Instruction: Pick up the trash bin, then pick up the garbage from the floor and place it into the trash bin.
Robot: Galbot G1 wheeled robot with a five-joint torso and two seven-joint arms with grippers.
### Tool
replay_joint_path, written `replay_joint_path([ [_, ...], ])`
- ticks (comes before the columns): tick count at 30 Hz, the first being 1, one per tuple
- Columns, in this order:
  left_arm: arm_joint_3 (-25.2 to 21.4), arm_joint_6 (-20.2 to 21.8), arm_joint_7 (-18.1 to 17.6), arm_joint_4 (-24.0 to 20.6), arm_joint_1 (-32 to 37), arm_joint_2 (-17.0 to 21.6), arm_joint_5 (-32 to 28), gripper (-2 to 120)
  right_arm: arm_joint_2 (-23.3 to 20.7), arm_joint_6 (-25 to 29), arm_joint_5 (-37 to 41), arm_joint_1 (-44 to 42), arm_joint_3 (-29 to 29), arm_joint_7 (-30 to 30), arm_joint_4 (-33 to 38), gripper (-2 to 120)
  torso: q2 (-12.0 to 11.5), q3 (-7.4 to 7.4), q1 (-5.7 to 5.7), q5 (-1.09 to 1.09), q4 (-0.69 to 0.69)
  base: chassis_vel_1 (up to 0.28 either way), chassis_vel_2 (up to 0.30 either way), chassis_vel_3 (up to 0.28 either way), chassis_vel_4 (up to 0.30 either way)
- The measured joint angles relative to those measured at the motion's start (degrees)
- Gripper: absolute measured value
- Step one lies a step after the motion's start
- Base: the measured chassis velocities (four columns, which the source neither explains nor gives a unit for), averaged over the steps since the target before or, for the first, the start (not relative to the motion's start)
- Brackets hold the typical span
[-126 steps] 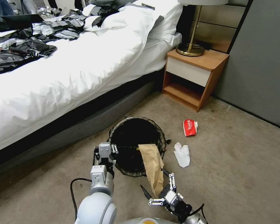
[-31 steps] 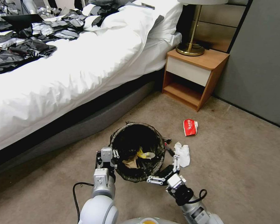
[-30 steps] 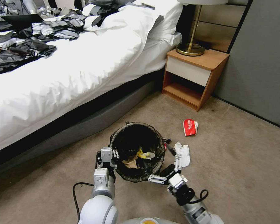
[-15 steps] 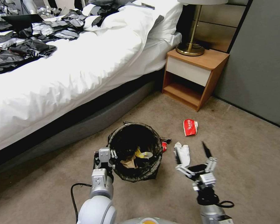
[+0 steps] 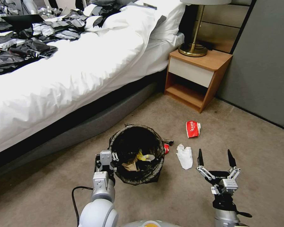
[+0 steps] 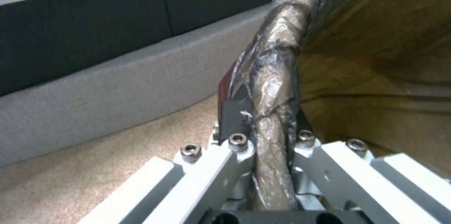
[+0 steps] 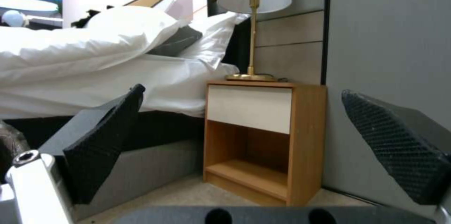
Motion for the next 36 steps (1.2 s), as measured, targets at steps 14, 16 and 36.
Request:
replay_joint_path([
  [14, 0.3, -0.1, 0.0, -0.7, 0.4, 0.0, 0.3, 0, -2.2, -4.4, 0.3, 4.3, 0.6, 0.9, 1.3, 100, 0.0, 0.0, 0.0, 0.0, 0.0, 0.0, 0.0, 0.0, 0.0],
  [16, 0.4, -0.1, 0.0, -0.7, 0.5, 0.0, 0.3, 0, -2.7, -5.8, 0.0, 6.0, 0.7, 1.6, 1.8, 100, 0.0, 0.0, 0.0, -0.01, -0.01, 0.0, 0.0, 0.0, 0.0],
  [36, 0.9, 0.1, 0.0, 0.2, 0.3, -0.1, 0.9, 0, -4.5, -41.1, 6.0, 34.8, -8.0, 6.8, -9.4, 100, 0.0, 0.01, 0.0, -0.02, 0.0, 0.0, 0.0, 0.0, 0.0],
])
